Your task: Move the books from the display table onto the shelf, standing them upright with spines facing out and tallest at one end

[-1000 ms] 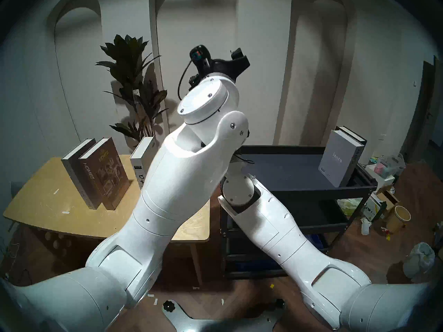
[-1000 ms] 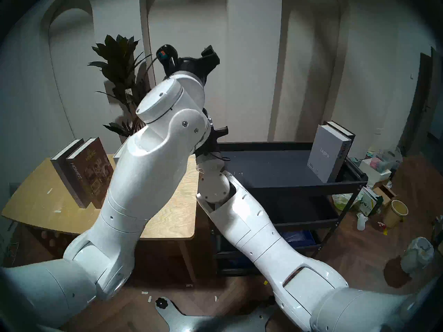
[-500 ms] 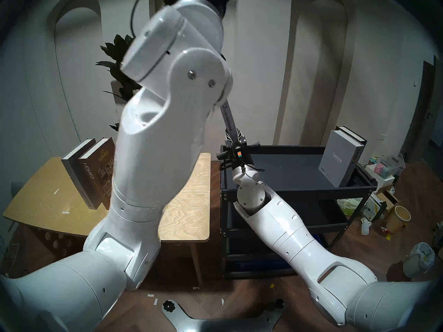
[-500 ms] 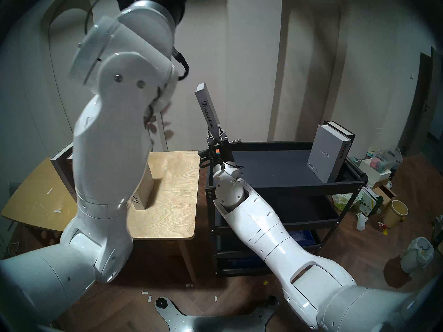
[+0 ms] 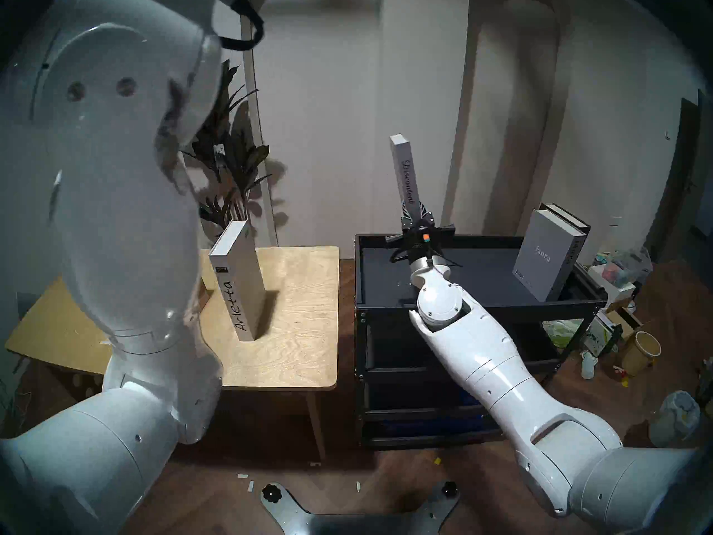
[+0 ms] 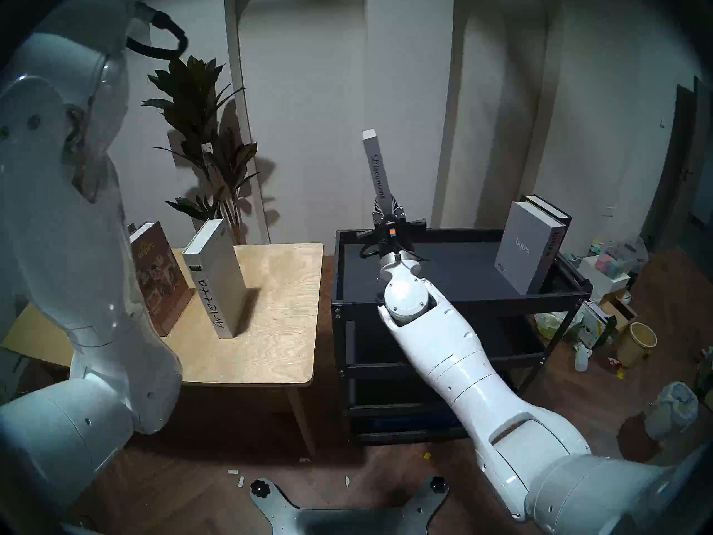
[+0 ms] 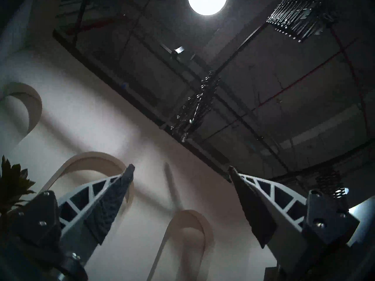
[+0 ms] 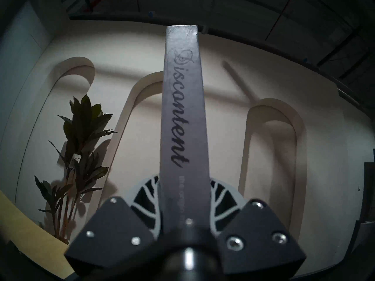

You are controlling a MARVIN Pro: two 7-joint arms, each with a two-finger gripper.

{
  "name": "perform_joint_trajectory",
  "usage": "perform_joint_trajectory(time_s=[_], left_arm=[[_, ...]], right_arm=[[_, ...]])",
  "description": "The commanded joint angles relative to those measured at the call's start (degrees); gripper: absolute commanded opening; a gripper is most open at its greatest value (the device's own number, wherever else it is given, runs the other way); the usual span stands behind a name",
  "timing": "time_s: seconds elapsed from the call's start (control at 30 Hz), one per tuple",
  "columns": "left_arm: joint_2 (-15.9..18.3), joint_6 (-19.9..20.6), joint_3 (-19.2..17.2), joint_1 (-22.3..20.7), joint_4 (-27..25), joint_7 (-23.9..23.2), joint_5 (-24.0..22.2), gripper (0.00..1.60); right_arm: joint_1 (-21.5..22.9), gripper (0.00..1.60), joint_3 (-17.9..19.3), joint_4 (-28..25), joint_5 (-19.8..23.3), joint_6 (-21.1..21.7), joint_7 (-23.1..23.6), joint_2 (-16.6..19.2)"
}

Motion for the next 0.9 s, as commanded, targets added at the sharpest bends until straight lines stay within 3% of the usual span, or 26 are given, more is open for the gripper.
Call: perform_joint_trajectory(time_s=[0.0, 0.4, 0.87], left_arm=[[6.8, 3.5, -5.0, 2.6, -0.6, -4.5, -0.3, 1.60], [14.1, 9.5, -9.3, 12.5, 5.4, -7.2, 1.3, 1.60], [20.1, 13.3, -13.3, 21.5, 7.4, -11.2, 3.3, 1.60]], right_arm=[[0.8, 0.00, 4.8, -2.6, 4.9, -0.4, 2.5, 3.9], [0.1, 0.00, 11.0, -3.8, 10.4, -0.4, 5.3, 8.5], [-1.4, 0.00, 13.8, -5.1, 16.1, 0.6, 10.5, 11.5]])
